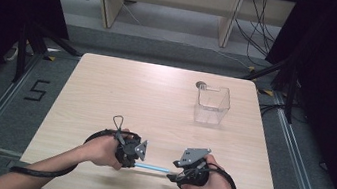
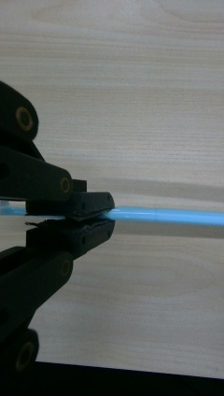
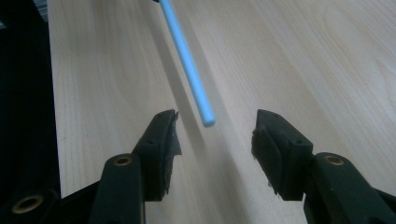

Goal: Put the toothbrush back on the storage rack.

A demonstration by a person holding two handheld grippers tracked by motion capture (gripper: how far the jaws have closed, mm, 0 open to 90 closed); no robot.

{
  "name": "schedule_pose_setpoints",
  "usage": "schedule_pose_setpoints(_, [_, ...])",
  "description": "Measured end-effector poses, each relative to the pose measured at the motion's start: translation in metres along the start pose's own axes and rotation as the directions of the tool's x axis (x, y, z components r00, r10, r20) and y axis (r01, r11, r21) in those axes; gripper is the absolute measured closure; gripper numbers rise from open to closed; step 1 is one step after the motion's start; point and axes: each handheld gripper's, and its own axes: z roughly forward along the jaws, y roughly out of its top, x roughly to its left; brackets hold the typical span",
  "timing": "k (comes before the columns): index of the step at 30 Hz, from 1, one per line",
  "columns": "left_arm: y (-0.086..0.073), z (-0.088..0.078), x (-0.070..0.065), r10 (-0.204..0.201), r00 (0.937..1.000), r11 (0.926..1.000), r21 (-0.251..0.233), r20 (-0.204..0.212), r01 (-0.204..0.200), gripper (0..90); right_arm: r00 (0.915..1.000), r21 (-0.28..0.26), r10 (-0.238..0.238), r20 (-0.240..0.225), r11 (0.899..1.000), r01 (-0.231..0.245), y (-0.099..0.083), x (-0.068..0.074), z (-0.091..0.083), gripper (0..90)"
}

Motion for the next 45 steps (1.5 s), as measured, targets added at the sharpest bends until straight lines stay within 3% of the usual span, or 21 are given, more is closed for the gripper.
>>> schedule_pose_setpoints(2, [0.002,0.0,-0.001,0.007,1.0,1.0,-0.001,0.002,-0.007,85.0,0.9999,0.014,-0.011,-0.012,1.0,0.011,0.003,0.001,0.001,51.0])
schedule_pose_setpoints(3, [0.003,0.0,-0.002,0.007,1.0,1.0,-0.004,0.003,-0.007,85.0,0.9997,0.02,0.006,-0.025,1.0,-0.005,0.004,0.003,0.003,51.7])
schedule_pose_setpoints(6, [0.005,-0.001,-0.003,0.012,0.9999,0.9999,-0.007,0.006,-0.012,85.0,0.9982,0.027,-0.048,-0.037,0.998,0.049,0.009,0.002,0.007,53.4])
schedule_pose_setpoints(8, [0.007,-0.001,-0.003,0.024,0.9997,0.9997,-0.001,0.005,-0.024,85.0,0.9967,0.036,-0.059,-0.056,0.997,0.061,0.011,0.002,0.01,54.2])
schedule_pose_setpoints(10, [0.009,-0.001,-0.004,0.027,0.9996,0.9996,-0.005,0.004,-0.027,85.0,0.9973,0.054,-0.039,-0.061,0.998,0.043,0.013,0.005,0.012,54.9])
schedule_pose_setpoints(11, [0.009,-0.001,-0.004,0.027,0.9996,0.9996,-0.004,0.005,-0.027,85.0,0.9952,0.048,-0.077,-0.06,0.996,0.08,0.015,0.004,0.014,55.4])
schedule_pose_setpoints(15, [0.011,-0.001,-0.005,0.032,0.9995,0.9995,-0.006,0.006,-0.032,85.0,0.9919,0.063,-0.082,-0.097,0.994,0.088,0.018,0.005,0.02,57.2])
schedule_pose_setpoints(16, [0.012,-0.001,-0.005,0.037,0.9993,0.9993,-0.006,0.006,-0.037,85.0,0.99,0.06,-0.107,-0.093,0.992,0.112,0.019,0.004,0.02,58.1])
schedule_pose_setpoints(18, [0.012,0.0,-0.005,0.037,0.9993,0.9993,-0.007,0.005,-0.037,85.0,0.9899,0.069,-0.093,-0.107,0.993,0.101,0.02,0.005,0.022,60.4])
schedule_pose_setpoints(19, [0.012,0.0,-0.006,0.038,0.9993,0.9993,-0.006,0.005,-0.038,85.0,0.9878,0.066,-0.117,-0.102,0.99,0.124,0.021,0.004,0.022,61.6])
schedule_pose_setpoints(20, [0.013,0.0,-0.006,0.038,0.9992,0.9992,-0.007,0.005,-0.038,85.0,0.989,0.075,-0.099,-0.11,0.991,0.108,0.021,0.005,0.023,62.3])
schedule_pose_setpoints(24, [0.013,-0.001,-0.006,0.039,0.9992,0.9992,-0.007,0.003,-0.039,85.0,0.9852,0.084,-0.126,-0.116,0.987,0.136,0.023,0.006,0.025,65.9])
schedule_pose_setpoints(25, [0.013,-0.001,-0.006,0.039,0.9992,0.9992,-0.007,0.003,-0.039,85.0,0.9863,0.093,-0.111,-0.122,0.988,0.122,0.022,0.007,0.025,66.9])
schedule_pose_setpoints(26, [0.013,-0.001,-0.006,0.041,0.9992,0.9991,-0.006,0.003,-0.041,85.0,0.9829,0.089,-0.132,-0.129,0.986,0.144,0.023,0.006,0.026,67.6])
schedule_pose_setpoints(29, [0.013,-0.001,-0.006,0.04,0.9992,0.9992,-0.008,0.003,-0.04,85.0,0.9862,0.11,-0.106,-0.127,0.987,0.12,0.023,0.008,0.025,70.3])
schedule_pose_setpoints(30, [0.013,-0.001,-0.006,0.043,0.9991,0.9991,-0.007,0.002,-0.043,85.0,0.9803,0.099,-0.153,-0.125,0.981,0.166,0.024,0.006,0.026,71.1])
schedule_pose_setpoints(34, [0.014,-0.001,-0.007,0.047,0.9989,0.9989,-0.006,0.006,-0.047,85.0,0.979,0.106,-0.16,-0.125,0.979,0.174,0.025,0.006,0.027,74.0])
schedule_pose_setpoints(36, [0.014,-0.001,-0.007,0.047,0.9989,0.9988,-0.008,0.005,-0.047,85.0,0.9824,0.118,-0.135,-0.13,0.982,0.15,0.024,0.007,0.027,75.5])
schedule_pose_setpoints(39, [0.015,-0.001,-0.008,0.05,0.9987,0.9987,-0.009,0.004,-0.05,85.0,0.9761,0.111,-0.171,-0.134,0.976,0.186,0.025,0.006,0.028,76.2])
schedule_pose_setpoints(42, [0.015,-0.001,-0.008,0.054,0.9985,0.9985,-0.008,0.003,-0.054,85.0,0.976,0.115,-0.172,-0.134,0.976,0.187,0.025,0.006,0.028,76.3])
schedule_pose_setpoints(45, [0.015,-0.002,-0.008,0.054,0.9986,0.9985,-0.008,0.002,-0.054,85.0,0.9812,0.13,-0.137,-0.135,0.979,0.155,0.024,0.008,0.028,76.7])
